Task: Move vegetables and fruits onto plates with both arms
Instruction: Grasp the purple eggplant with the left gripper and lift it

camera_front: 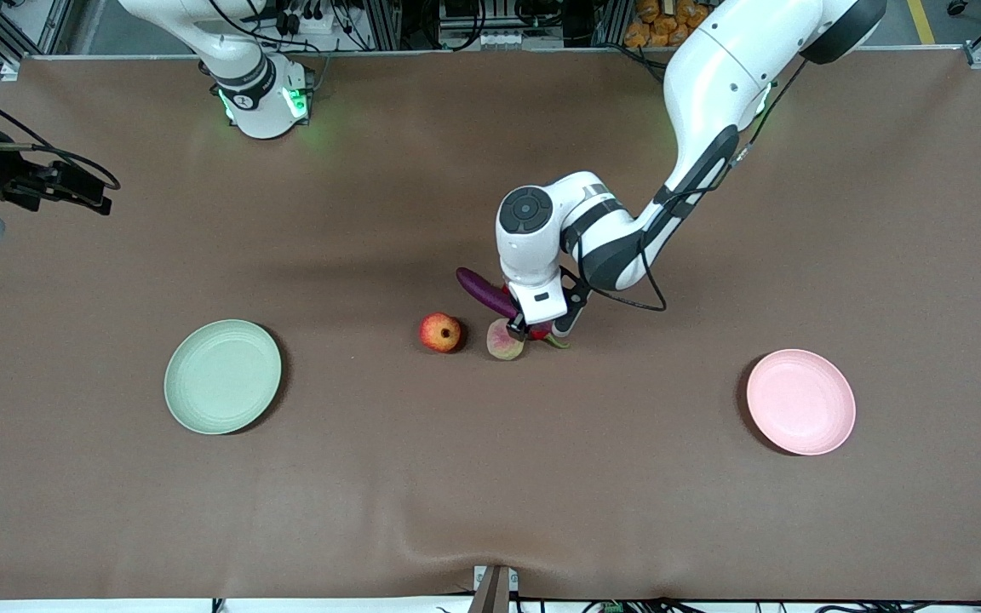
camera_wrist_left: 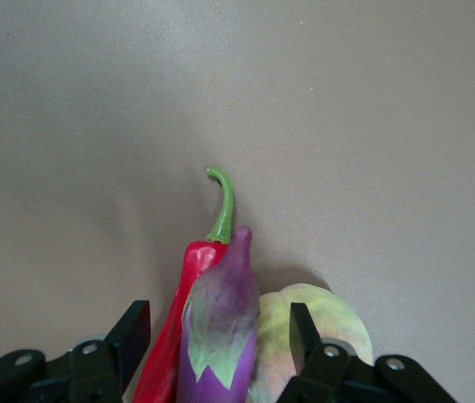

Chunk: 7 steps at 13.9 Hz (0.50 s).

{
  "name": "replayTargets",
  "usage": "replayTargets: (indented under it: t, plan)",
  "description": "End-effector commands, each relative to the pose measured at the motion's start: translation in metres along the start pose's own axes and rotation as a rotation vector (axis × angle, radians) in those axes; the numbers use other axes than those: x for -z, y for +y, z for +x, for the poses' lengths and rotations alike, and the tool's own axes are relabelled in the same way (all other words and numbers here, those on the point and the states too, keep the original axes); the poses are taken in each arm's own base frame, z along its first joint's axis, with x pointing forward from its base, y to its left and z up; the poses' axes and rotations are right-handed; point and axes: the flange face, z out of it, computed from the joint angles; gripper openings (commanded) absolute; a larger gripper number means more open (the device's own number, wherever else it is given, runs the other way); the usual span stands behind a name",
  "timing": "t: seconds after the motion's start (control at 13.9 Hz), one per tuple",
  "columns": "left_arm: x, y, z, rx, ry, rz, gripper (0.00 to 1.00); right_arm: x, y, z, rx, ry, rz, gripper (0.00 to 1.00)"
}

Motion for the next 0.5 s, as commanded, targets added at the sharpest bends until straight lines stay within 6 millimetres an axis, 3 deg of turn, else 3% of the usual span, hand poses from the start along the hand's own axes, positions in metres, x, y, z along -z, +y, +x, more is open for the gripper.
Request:
replayTargets:
  t: [0.0, 0.07, 0.14, 0.29, 0.43]
  plan:
    - [-0.005, 0.002, -0.002, 0.005, 0.011, -0.016, 0.58, 0.001, 0.0, 0.001, -0.001, -0.003, 0.006, 1.0]
    - [-0.004, 0.003, -0.002, 0.004, 0.01, -0.017, 0.19, 0.0, -0.001, 0.001, -0.001, -0.003, 0.006, 1.0]
    - [-0.002, 0.002, -0.004, 0.0, 0.011, -0.018, 0.0, 0.001, -0.002, 0.0, -0.002, -0.002, 0.006, 1.0]
    - [0.002, 0.004, 0.002, -0.006, 0.018, -0.019, 0.0, 0.0, 0.0, 0.0, -0.002, -0.006, 0.006, 1.0]
    - [0.027, 0.009, 0.014, -0.014, 0.035, -0.046, 0.0, 0.001, 0.001, 0.001, -0.001, -0.003, 0.005, 1.0]
